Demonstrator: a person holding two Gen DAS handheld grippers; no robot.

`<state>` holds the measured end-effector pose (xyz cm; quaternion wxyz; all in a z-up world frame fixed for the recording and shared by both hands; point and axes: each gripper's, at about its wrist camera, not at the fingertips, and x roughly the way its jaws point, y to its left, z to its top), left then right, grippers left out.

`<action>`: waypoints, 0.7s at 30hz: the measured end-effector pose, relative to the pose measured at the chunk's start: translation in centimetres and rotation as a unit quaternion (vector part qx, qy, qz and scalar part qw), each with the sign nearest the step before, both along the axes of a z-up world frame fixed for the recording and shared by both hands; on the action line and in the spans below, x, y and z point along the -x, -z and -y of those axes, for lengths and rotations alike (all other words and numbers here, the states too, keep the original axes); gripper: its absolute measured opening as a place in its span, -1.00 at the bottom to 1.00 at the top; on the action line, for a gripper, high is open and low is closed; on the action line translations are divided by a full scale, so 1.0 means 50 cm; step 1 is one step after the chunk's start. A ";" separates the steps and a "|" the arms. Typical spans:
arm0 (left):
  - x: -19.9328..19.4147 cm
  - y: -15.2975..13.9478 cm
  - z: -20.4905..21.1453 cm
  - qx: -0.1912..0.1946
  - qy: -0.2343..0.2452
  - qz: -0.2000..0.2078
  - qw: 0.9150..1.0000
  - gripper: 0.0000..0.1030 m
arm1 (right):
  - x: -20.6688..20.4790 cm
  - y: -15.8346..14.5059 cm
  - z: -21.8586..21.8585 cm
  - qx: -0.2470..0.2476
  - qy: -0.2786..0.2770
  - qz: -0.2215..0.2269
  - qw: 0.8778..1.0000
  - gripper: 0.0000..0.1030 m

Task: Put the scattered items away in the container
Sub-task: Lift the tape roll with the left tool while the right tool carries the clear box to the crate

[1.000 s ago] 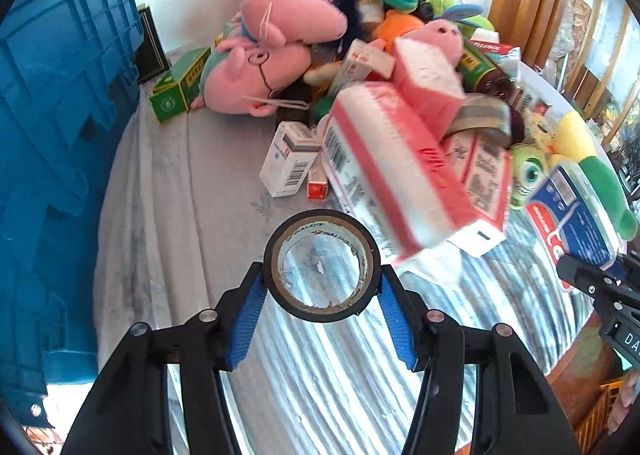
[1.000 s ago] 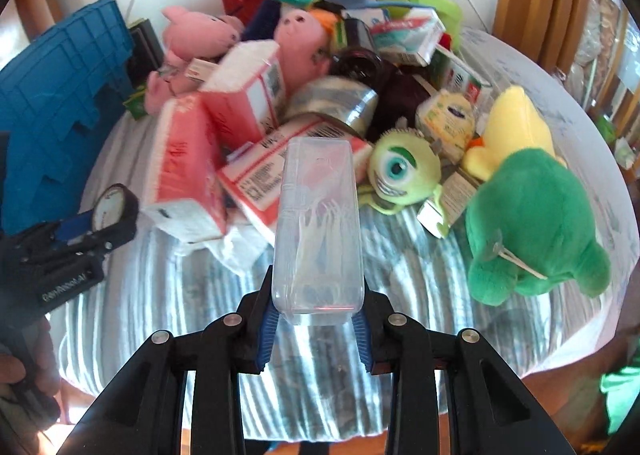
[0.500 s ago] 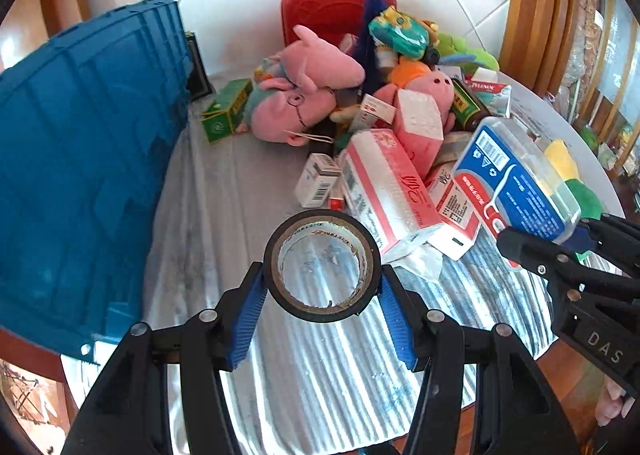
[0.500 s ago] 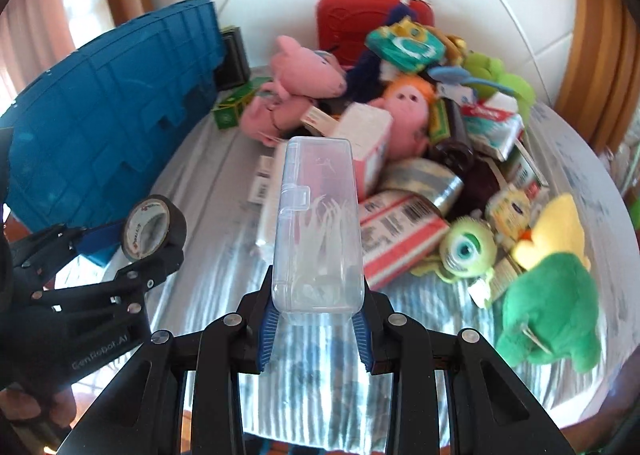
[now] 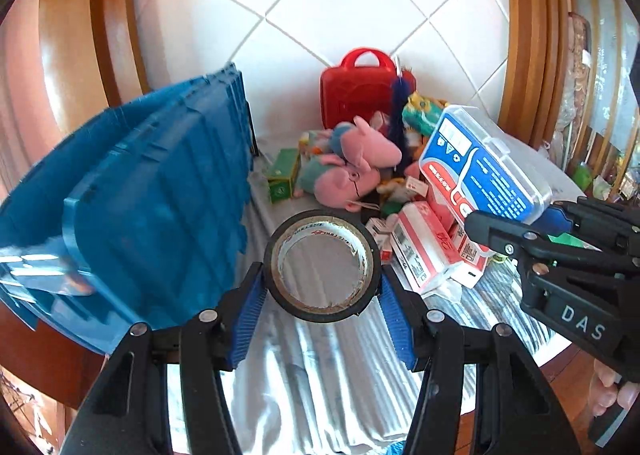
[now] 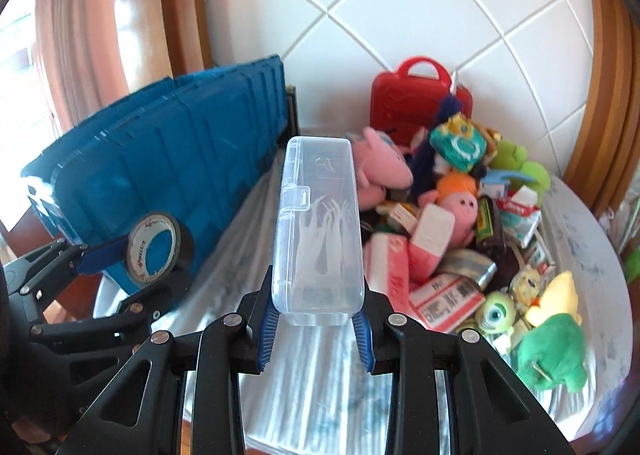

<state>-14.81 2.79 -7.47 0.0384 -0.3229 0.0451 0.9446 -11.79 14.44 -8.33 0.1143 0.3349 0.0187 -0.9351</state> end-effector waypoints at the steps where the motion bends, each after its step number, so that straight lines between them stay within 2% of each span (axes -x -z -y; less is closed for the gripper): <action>1: -0.012 -0.013 0.019 -0.001 0.003 -0.008 1.000 0.08 | -0.011 -0.014 0.020 -0.002 0.004 -0.007 1.000 -0.38; 7: -0.071 -0.087 0.127 0.002 0.012 -0.051 0.999 0.08 | -0.060 -0.088 0.128 -0.013 0.020 -0.042 0.999 -0.38; 11: -0.078 -0.125 0.182 -0.001 0.001 -0.064 0.998 0.08 | -0.063 -0.122 0.186 -0.024 0.013 -0.054 0.998 -0.38; 16: -0.055 -0.152 0.240 -0.003 -0.028 -0.071 0.997 0.08 | -0.026 -0.154 0.239 -0.030 -0.013 -0.064 0.997 -0.38; 21: 0.004 -0.167 0.305 -0.002 -0.077 -0.066 0.995 0.08 | 0.045 -0.174 0.298 -0.034 -0.054 -0.079 0.995 -0.38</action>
